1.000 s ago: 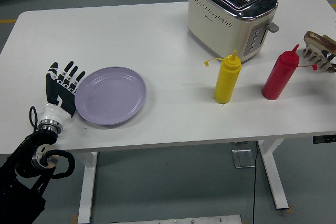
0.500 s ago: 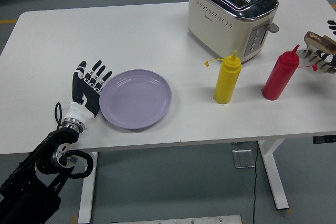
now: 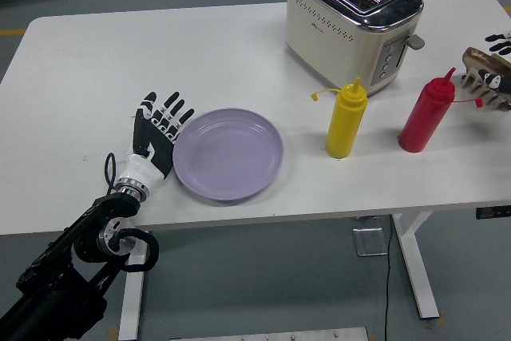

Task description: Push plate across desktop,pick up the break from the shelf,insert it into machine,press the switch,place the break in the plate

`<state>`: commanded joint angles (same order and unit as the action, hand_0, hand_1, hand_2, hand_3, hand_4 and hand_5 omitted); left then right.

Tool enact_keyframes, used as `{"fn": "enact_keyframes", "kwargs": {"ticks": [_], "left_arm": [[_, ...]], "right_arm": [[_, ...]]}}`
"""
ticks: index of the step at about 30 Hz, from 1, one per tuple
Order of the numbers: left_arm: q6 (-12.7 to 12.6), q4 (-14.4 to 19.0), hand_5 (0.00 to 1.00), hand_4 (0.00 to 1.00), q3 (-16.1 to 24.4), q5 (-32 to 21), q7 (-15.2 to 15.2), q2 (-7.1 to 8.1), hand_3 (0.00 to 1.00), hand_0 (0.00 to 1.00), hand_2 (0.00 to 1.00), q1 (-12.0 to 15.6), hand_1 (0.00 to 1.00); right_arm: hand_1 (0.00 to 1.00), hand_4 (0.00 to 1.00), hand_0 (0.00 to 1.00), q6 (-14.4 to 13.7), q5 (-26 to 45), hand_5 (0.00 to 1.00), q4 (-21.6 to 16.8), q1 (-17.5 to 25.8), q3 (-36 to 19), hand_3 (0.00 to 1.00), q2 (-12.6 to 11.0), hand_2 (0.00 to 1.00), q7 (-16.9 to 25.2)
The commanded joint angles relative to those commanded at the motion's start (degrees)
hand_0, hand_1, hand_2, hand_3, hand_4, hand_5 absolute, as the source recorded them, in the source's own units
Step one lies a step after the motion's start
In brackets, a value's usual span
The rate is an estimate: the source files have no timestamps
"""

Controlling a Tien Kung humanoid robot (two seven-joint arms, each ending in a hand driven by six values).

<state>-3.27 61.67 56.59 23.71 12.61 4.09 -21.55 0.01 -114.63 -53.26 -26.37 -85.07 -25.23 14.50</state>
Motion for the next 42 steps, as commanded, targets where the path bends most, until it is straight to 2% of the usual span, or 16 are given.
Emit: {"fn": "enact_keyframes", "kwargs": {"ticks": [3,4,9,10,15,16,22,23,25,28,29,33,34,40,41,42], "left_arm": [[-0.01,0.01,0.998,0.640,-0.22,-0.03,0.01,-0.07,0.908,0.860,0.981,-0.18,0.907],[-0.01,0.01,0.998,0.639,-0.28,-0.03,0.01,-0.09,0.908,0.862,0.981,-0.22,0.906],[0.08,-0.05,0.998,0.639,-0.82,-0.19,-0.04,-0.24,0.908,0.862,0.981,-0.63,0.906],[0.15,-0.04,0.998,0.640,-0.97,-0.21,-0.07,-0.30,0.908,0.861,0.981,-0.73,0.906],[0.55,0.11,0.998,0.640,-1.38,-0.24,-0.24,-0.59,0.908,0.861,0.981,-1.17,0.906],[0.61,0.17,0.998,0.640,-1.40,-0.24,-0.27,-0.62,0.908,0.861,0.981,-1.23,0.906],[0.82,1.42,0.998,0.640,-0.71,0.17,-0.47,-0.60,0.908,0.861,0.981,-1.30,0.905],[0.78,1.72,0.998,0.640,-0.43,0.30,-0.45,-0.58,0.907,0.860,0.981,-1.26,0.905],[0.73,2.12,0.998,0.640,-0.08,0.47,-0.43,-0.57,0.907,0.860,0.981,-1.21,0.905],[0.64,3.65,0.998,0.640,2.03,1.24,-0.51,-0.38,0.907,0.860,0.981,-0.93,0.905],[0.56,4.16,0.998,0.641,2.79,1.46,-0.47,-0.34,0.899,0.856,0.976,-0.84,0.905],[0.34,6.67,0.998,0.641,6.60,2.58,-0.49,-0.06,0.899,0.856,0.976,-0.22,0.905],[0.27,7.59,0.998,0.641,7.82,2.96,-0.53,0.03,0.886,0.850,0.969,0.10,0.896],[0.15,11.97,0.998,0.641,14.11,4.09,-0.99,0.80,0.886,0.850,0.969,2.37,0.896],[0.17,12.67,0.998,0.642,15.27,4.04,-1.11,0.98,0.870,0.847,0.966,2.90,0.890],[0.18,13.30,0.998,0.642,16.35,3.99,-1.20,1.16,0.870,0.847,0.966,3.41,0.890]], "right_arm": [[0.626,0.692,0.615,-0.81,-2.67,0.136,1.02,-1.03,0.99,0.700,-0.28,0.617,-0.08],[0.573,0.682,0.535,-1.00,-3.34,0.129,1.28,-1.28,1.26,0.678,-0.35,0.574,-0.11],[0.573,0.682,0.535,-2.35,-6.51,0.129,2.65,-2.52,2.55,0.678,-0.65,0.574,-0.55],[0.515,0.667,0.443,-2.54,-6.99,0.118,2.86,-2.69,2.74,0.626,-0.68,0.523,-0.67],[0.515,0.667,0.443,-3.67,-8.86,0.118,3.88,-3.41,3.49,0.626,-0.70,0.523,-1.31],[0.453,0.643,0.363,-3.87,-9.18,0.105,4.04,-3.51,3.60,0.582,-0.70,0.496,-1.43],[0.453,0.643,0.363,-5.18,-10.76,0.105,5.05,-4.04,4.42,0.582,-0.79,0.496,-1.92],[0.420,0.625,0.328,-5.35,-10.92,0.097,5.18,-4.10,4.51,0.549,-0.81,0.479,-1.96],[0.420,0.625,0.328,-5.57,-11.14,0.097,5.34,-4.19,4.64,0.549,-0.83,0.479,-2.00],[0.420,0.625,0.328,-6.53,-11.17,0.097,5.62,-4.34,4.91,0.549,-0.92,0.479,-1.80],[0.390,0.577,0.273,-6.84,-11.05,0.072,5.65,-4.36,4.97,0.518,-0.95,0.462,-1.68],[0.390,0.577,0.273,-8.66,-9.83,0.072,5.07,-4.27,5.16,0.518,-1.15,0.462,-1.21],[0.372,0.478,0.239,-9.38,-9.26,0.040,4.64,-4.21,5.21,0.510,-1.28,0.448,-0.95],[0.372,0.478,0.239,-13.12,-5.98,0.040,2.14,-4.17,5.21,0.510,-2.13,0.448,1.52],[0.364,0.347,0.246,-13.82,-5.54,0.015,1.69,-4.22,5.17,0.504,-2.31,0.444,2.09],[0.364,0.347,0.246,-14.43,-5.13,0.015,1.27,-4.27,5.11,0.504,-2.48,0.444,2.57]]}}
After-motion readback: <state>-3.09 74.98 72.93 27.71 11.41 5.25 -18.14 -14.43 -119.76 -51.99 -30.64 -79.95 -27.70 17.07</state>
